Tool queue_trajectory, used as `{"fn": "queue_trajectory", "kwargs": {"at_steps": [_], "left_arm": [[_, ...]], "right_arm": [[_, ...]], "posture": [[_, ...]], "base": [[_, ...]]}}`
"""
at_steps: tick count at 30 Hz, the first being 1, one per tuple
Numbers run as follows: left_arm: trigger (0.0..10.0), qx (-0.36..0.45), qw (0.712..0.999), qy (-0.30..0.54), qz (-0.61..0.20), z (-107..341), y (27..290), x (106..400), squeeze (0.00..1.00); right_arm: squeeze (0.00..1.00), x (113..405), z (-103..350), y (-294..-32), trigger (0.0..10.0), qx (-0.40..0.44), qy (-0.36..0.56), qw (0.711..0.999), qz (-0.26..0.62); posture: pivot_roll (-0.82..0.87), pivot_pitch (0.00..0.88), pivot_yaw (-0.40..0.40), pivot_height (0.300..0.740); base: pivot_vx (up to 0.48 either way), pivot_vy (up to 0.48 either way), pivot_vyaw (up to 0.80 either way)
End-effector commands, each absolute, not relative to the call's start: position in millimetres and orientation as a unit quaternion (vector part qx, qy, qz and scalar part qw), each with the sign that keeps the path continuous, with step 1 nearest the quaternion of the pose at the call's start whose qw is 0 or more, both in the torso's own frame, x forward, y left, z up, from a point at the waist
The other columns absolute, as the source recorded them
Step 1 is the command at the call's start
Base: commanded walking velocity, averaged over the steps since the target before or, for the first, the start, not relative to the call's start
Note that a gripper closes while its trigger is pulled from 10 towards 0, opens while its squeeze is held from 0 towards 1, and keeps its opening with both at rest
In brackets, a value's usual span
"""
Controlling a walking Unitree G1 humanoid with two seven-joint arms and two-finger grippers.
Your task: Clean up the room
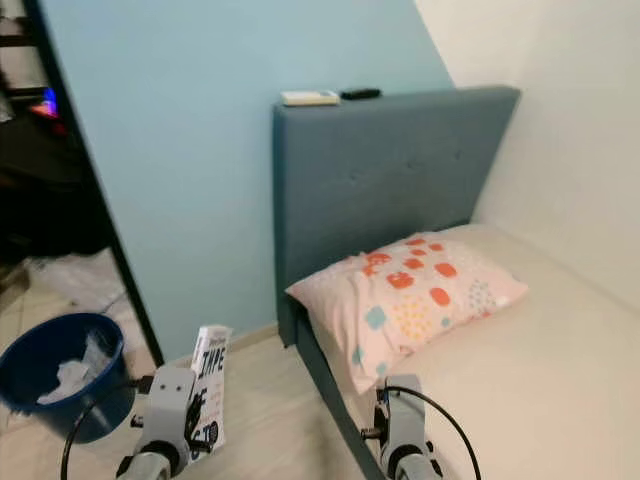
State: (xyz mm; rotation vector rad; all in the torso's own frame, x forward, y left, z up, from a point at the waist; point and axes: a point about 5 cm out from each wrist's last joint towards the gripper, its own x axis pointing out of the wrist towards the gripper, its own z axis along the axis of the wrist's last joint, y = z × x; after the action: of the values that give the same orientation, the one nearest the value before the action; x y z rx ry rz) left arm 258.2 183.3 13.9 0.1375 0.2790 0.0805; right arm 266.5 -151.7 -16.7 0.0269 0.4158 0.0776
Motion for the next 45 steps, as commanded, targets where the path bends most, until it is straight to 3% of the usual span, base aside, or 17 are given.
{"fn": "queue_trajectory", "kwargs": {"at_steps": [1,22,35,45], "left_arm": [[10.0,0.072,0.988,0.133,0.039,14.3,182.4,257.9,0.0],[10.0,0.062,0.99,0.118,0.033,16.6,178.5,258.6,0.0],[10.0,0.063,0.991,0.106,0.044,19.9,183.2,259.0,0.0],[10.0,0.058,0.992,0.102,0.043,20.6,182.4,258.5,0.0]], "right_arm": [[0.0,264.5,-18.8,-156.1,10.0,0.011,0.214,0.976,0.032],[0.0,264.9,-18.4,-157.6,10.0,0.002,0.214,0.976,0.038],[0.0,264.9,-17.9,-155.1,10.0,0.004,0.211,0.976,0.047],[0.0,264.9,-18.1,-154.9,10.0,0.003,0.212,0.976,0.048]], "posture": [[0.04,0.089,-0.058,0.728],[0.03,0.073,-0.057,0.728],[0.03,0.08,-0.065,0.728],[0.03,0.083,-0.068,0.728]], "base": [[0.0,0.0,-0.8],[0.0,0.0,-0.77],[0.0,0.0,0.0],[0.323,0.0,0.0]]}}
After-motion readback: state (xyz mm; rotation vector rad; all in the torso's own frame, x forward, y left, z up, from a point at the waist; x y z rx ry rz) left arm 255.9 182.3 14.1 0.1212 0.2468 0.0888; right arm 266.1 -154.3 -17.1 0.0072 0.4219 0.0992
